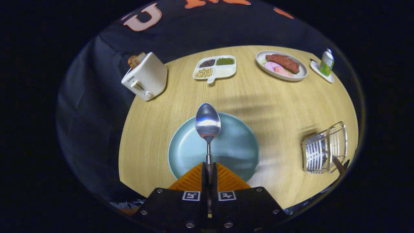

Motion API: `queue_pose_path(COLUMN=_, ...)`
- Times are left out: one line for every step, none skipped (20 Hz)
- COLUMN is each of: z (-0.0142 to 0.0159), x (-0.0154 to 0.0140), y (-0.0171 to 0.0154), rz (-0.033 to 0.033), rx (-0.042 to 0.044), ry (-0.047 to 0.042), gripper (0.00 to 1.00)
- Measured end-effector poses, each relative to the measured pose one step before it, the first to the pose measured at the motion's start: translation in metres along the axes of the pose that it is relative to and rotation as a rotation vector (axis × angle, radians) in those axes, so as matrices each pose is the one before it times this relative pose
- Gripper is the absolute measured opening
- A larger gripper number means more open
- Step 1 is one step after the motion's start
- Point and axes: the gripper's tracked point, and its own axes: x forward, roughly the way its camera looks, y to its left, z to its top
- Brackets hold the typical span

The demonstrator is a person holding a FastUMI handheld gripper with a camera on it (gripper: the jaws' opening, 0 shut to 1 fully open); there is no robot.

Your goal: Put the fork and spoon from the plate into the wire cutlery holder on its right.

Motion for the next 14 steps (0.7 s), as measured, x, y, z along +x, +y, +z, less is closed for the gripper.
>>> queue_pose_path(z=0.00601, x=-0.01229, y=-0.01235, rz=-0.01649, rx=-0.00408, ry=-0.03947, gripper=0.05)
queue_pose_path(z=0.00537, x=-0.01442, y=-0.01340, rz=-0.01408, rx=0.00164, ry=-0.03488, gripper=0.05)
queue_pose_path(z=0.00229, x=-0.01248, y=-0.01289, rz=-0.01594, rx=0.00430, ry=-0.01472, gripper=0.06)
queue_pose_path(z=0.00072, x=-0.01145, y=-0.01464, rz=-0.01727, rx=0.00729, ry=-0.00926, gripper=0.06)
queue_pose_path(z=0.00022, x=-0.01176, y=-0.01402, rz=-0.01389, rx=0.00971, ry=-0.00532, gripper=0.06)
queue_pose_path(z=0.00126, x=-0.01502, y=-0.01450, rz=-0.00957, rx=0.01172, ry=-0.00336, gripper=0.06)
queue_pose_path(z=-0.00135, x=-0.00642, y=-0.01355, rz=-0.01055, rx=0.01142, ry=0.00173, gripper=0.06)
queue_pose_path(z=-0.00349, x=-0.00575, y=-0.01508, rz=-0.01209, rx=0.00657, ry=0.00949, gripper=0.06)
queue_pose_path(z=-0.00275, x=-0.00251, y=-0.01377, rz=-0.01364, rx=0.00619, ry=0.00925, gripper=0.06)
queue_pose_path(z=-0.00461, x=-0.00161, y=-0.01107, rz=-0.00839, rx=0.00200, ry=0.01580, gripper=0.06)
queue_pose_path(z=-0.00275, x=-0.00021, y=-0.00898, rz=-0.00419, rx=0.00386, ry=0.01188, gripper=0.06)
queue_pose_path(z=-0.00393, x=-0.00067, y=-0.00902, rz=-0.00418, rx=0.00149, ry=0.01432, gripper=0.06)
queue_pose_path(z=-0.00334, x=-0.00066, y=-0.00661, rz=-0.00031, rx=-0.00508, ry=0.01392, gripper=0.06)
queue_pose_path(z=-0.00409, x=-0.00027, y=-0.00531, rz=0.00378, rx=-0.01143, ry=0.01585, gripper=0.06)
